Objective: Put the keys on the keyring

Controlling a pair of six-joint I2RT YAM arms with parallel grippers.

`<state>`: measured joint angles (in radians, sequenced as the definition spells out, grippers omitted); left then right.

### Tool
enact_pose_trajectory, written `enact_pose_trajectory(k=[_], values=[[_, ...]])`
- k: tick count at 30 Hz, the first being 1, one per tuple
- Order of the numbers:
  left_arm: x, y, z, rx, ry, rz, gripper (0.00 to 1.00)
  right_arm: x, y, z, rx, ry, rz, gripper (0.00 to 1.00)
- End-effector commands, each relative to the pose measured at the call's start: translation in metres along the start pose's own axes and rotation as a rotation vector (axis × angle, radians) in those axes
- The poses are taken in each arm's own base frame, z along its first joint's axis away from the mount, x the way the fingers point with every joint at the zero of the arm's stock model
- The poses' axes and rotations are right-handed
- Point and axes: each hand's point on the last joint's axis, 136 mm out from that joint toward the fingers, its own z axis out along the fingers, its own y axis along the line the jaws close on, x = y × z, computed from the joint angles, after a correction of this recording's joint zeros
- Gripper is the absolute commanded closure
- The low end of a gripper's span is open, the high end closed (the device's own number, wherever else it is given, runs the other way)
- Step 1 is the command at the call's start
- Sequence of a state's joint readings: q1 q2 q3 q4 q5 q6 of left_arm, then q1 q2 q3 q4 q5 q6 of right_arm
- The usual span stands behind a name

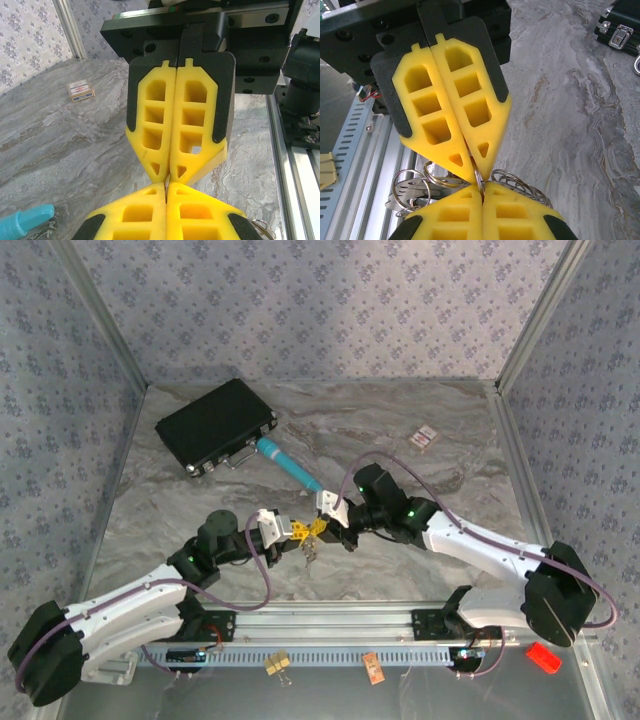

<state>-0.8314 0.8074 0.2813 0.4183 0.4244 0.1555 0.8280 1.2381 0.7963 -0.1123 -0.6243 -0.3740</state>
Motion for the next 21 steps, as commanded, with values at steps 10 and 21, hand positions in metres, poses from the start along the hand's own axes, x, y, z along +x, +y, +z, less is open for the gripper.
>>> enact_pose_trajectory(k=[10,21], values=[[0.000,-0.002,-0.004,0.013,0.087,0.031,0.79,0.003,0.002,-0.013,0.081,0.231,-0.113,1.00],[-0.006,-0.006,-0.001,0.051,0.077,0.029,0.81,-0.003,0.006,-0.009,0.103,0.327,-0.195,1.00]])
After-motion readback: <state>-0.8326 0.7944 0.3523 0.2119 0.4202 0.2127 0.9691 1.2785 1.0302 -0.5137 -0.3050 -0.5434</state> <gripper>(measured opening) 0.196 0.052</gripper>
